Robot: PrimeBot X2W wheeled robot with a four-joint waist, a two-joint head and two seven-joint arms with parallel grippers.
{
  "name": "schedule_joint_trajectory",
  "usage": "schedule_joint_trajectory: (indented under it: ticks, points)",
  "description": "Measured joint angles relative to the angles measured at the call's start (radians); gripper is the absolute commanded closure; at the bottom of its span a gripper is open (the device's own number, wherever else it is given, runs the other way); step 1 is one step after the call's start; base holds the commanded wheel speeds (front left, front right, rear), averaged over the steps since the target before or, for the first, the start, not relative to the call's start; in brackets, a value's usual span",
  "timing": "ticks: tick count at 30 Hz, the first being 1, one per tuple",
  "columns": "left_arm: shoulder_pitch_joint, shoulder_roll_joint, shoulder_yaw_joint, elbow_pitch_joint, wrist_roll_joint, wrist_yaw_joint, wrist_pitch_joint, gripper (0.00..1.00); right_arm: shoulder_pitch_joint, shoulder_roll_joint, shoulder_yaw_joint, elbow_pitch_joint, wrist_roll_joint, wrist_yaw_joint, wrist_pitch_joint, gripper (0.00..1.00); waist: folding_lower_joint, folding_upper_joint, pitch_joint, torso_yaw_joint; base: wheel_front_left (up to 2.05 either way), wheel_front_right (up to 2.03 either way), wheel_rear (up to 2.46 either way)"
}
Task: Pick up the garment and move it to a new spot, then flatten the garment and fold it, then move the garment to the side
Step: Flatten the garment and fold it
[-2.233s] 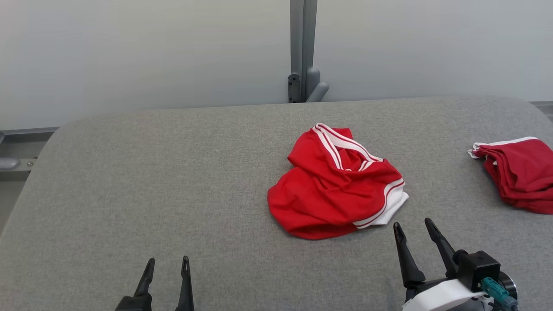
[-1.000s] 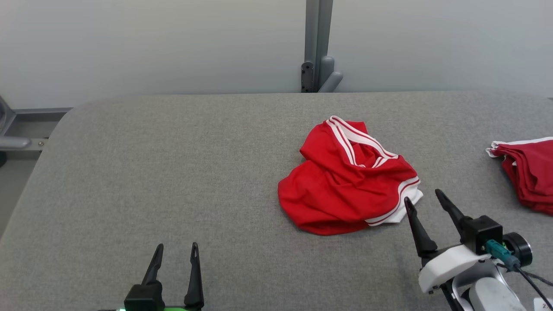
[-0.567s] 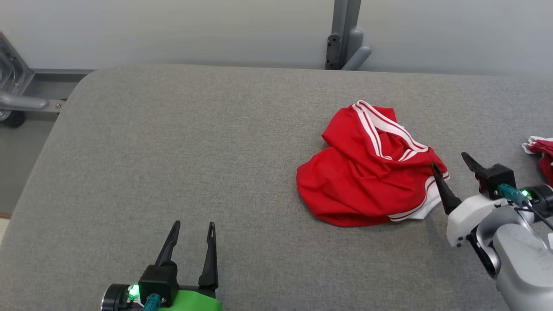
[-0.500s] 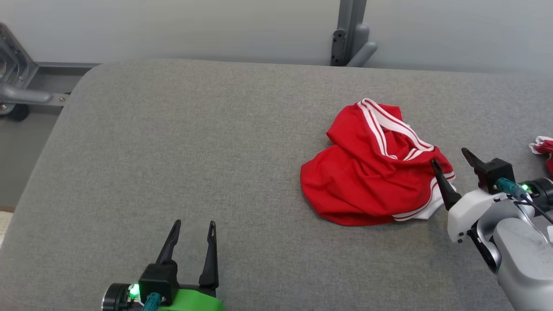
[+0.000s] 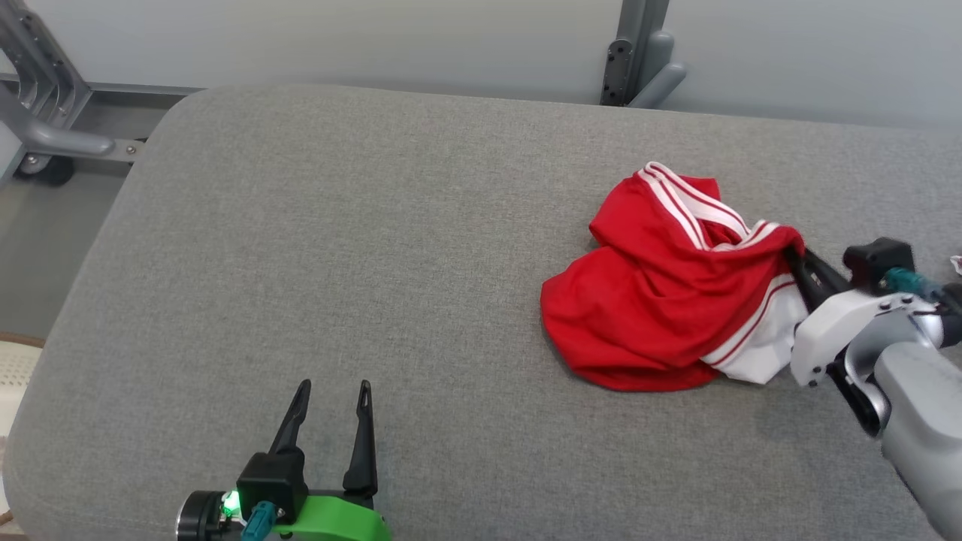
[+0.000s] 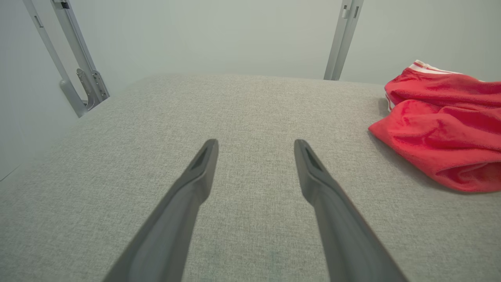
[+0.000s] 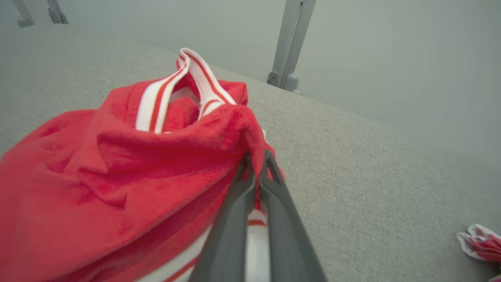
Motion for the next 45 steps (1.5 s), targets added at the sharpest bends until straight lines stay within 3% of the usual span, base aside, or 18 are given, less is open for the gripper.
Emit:
schedule_joint_trajectory:
  ticks: [10, 17, 20, 25, 36, 41, 42, 43, 44, 45]
  points:
    - [0.015, 0.0, 0.013, -0.001, 0.002, -0.003, 0.0, 0.0, -0.108, -0.077, -0.155, -0.127, -0.028, 0.0, 0.0, 1.0, 0.0, 0.0, -0.046, -0.063, 0.0, 0.0, 0.0]
    - [0.017, 0.0, 0.004, -0.001, -0.012, -0.003, 0.0, 0.0, -0.304, -0.096, -0.258, -0.207, -0.159, 0.0, 0.0, 1.0, 0.0, 0.0, -0.089, -0.111, 0.0, 0.0, 0.0]
    - [0.017, 0.0, -0.005, -0.001, -0.02, 0.003, 0.0, 0.0, -0.342, -0.052, -0.262, -0.256, -0.215, -0.001, 0.0, 1.0, 0.0, 0.0, -0.104, -0.122, 0.0, 0.0, 0.0]
    - [0.027, 0.0, -0.016, -0.002, -0.041, 0.012, 0.0, 0.0, -0.28, 0.056, -0.157, -0.281, -0.239, 0.0, 0.001, 1.0, 0.0, 0.0, -0.117, -0.124, 0.0, 0.0, 0.0]
    - [0.033, 0.0, -0.017, 0.003, -0.051, 0.012, 0.0, 0.0, 0.024, 0.318, -0.028, -0.299, -0.155, 0.0, 0.003, 1.0, 0.0, 0.0, -0.103, -0.093, 0.0, 0.0, 0.0]
    - [0.029, 0.0, -0.016, 0.007, -0.049, 0.007, 0.0, 0.0, 0.083, 0.378, 0.076, -0.263, -0.108, 0.0, 0.002, 1.0, 0.0, 0.0, -0.097, -0.088, 0.0, 0.0, 0.0]
    - [0.028, 0.0, -0.017, 0.007, -0.049, 0.007, 0.0, 0.0, 0.091, 0.382, 0.105, -0.253, -0.095, 0.0, 0.002, 0.94, 0.0, 0.0, -0.096, -0.088, 0.0, 0.0, 0.0]
    - [0.026, 0.0, -0.019, 0.008, -0.049, 0.004, 0.0, 0.0, 0.096, 0.383, 0.135, -0.241, -0.077, 0.0, 0.002, 0.51, 0.0, 0.0, -0.095, -0.087, 0.0, 0.0, 0.0]
    - [0.025, 0.0, -0.021, 0.009, -0.049, 0.003, 0.0, 0.0, 0.1, 0.383, 0.163, -0.241, -0.052, 0.0, 0.002, 0.0, 0.0, 0.0, -0.095, -0.085, 0.0, 0.0, 0.0]
    - [0.023, 0.0, -0.025, 0.012, -0.048, 0.002, 0.0, 0.0, 0.1, 0.383, 0.219, -0.274, 0.002, -0.001, 0.002, 0.0, 0.0, 0.0, -0.094, -0.08, 0.0, 0.0, 0.0]
